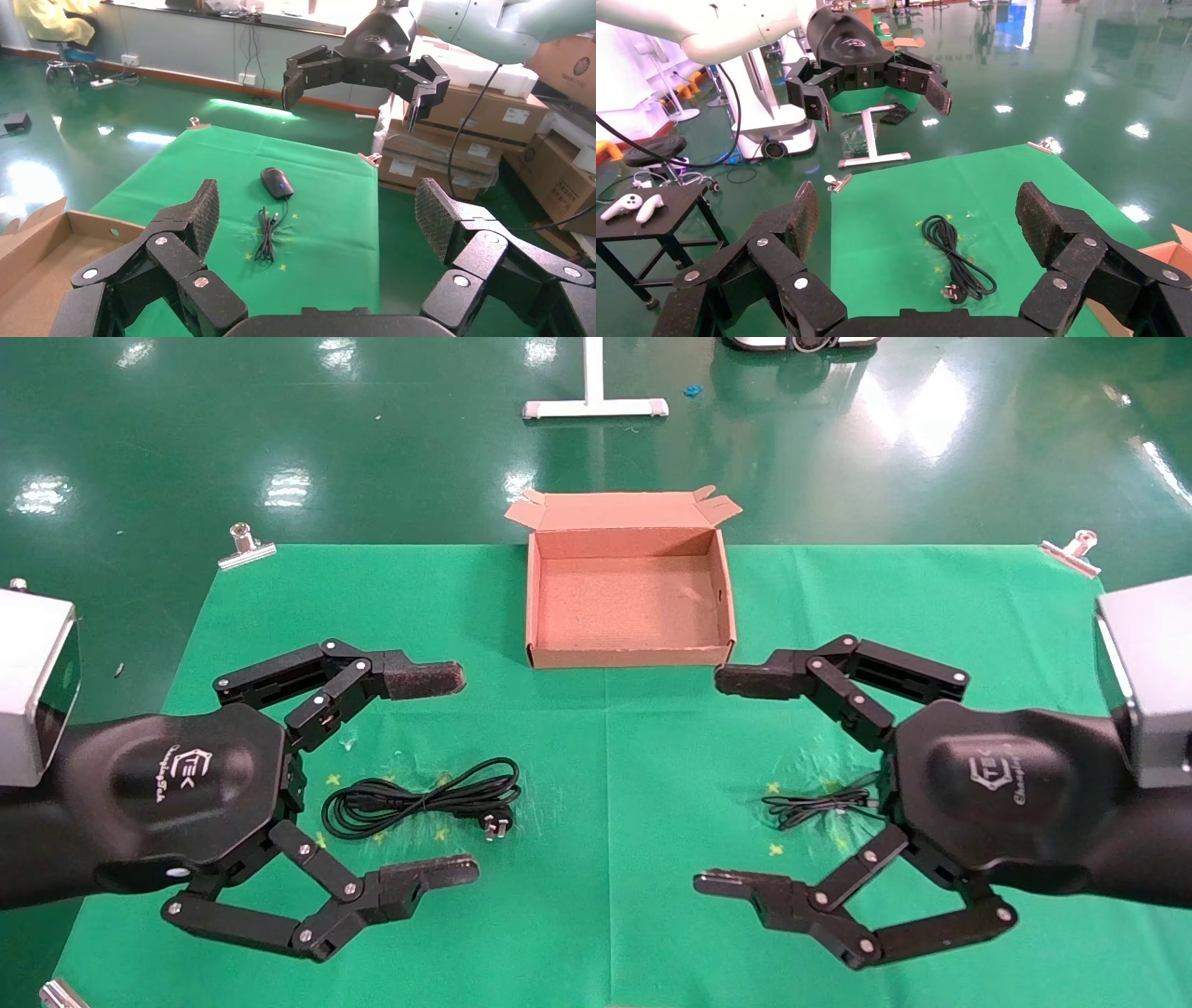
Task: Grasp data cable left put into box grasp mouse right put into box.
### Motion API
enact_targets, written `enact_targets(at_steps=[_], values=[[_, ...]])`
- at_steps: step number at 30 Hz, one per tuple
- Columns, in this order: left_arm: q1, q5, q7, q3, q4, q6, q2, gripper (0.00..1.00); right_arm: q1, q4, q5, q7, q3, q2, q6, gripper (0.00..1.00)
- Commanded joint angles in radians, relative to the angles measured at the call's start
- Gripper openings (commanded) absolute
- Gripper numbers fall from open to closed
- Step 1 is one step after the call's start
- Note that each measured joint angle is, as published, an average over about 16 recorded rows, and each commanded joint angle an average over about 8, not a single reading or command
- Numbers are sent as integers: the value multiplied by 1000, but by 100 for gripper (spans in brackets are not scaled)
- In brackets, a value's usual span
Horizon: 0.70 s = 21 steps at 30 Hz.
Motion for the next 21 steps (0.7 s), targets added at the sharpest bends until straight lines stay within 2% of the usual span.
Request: enact_targets(at_steps=[1,21], values=[[0,0,0,0,0,0,0,100,0,0,0,0,0,0,0,100],[1,21,-2,7,-2,-3,-7,100,-1,0,-3,-1,-1,1,0,100]])
